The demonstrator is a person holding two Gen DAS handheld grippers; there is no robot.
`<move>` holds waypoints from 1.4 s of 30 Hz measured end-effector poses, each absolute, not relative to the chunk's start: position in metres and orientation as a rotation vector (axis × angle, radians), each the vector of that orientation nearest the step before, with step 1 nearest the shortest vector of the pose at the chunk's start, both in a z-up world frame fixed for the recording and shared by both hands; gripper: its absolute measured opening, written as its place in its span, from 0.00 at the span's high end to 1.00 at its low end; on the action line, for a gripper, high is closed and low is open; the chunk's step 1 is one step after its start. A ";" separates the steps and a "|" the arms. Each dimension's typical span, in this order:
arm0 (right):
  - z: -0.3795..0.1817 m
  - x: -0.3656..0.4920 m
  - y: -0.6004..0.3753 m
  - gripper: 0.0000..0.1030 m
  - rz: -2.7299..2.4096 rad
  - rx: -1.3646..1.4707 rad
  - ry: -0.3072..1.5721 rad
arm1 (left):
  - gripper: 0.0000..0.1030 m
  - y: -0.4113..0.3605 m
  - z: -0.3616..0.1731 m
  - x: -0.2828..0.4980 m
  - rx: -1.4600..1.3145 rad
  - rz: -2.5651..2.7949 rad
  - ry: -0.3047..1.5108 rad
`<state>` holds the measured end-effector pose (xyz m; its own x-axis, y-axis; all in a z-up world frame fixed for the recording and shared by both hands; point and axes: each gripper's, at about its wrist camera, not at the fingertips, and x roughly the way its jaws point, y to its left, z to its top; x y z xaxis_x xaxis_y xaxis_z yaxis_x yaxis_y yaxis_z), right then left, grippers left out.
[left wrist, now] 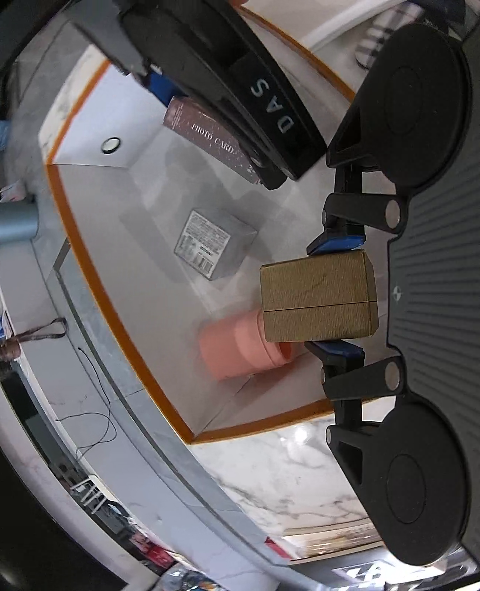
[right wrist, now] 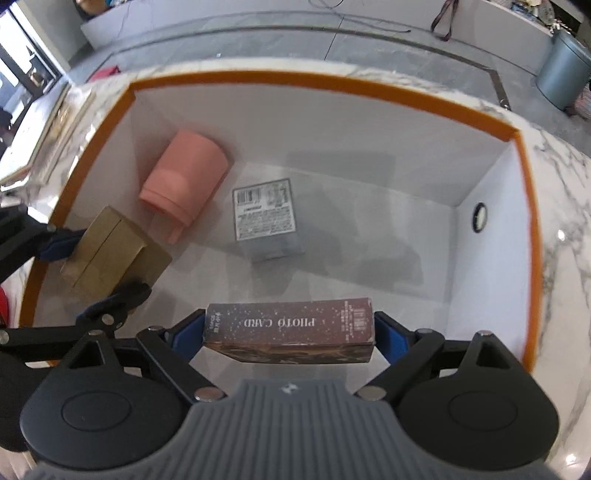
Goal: Organize rigid objects
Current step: 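Lower the tan block and PHOTO CARD box into the box and release both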
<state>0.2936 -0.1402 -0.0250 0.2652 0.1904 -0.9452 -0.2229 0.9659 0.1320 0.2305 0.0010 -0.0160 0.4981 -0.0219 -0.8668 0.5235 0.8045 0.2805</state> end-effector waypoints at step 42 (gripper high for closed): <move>-0.035 0.307 -0.154 0.24 0.198 0.101 1.327 | 0.47 0.003 -0.015 0.232 0.469 -0.402 0.947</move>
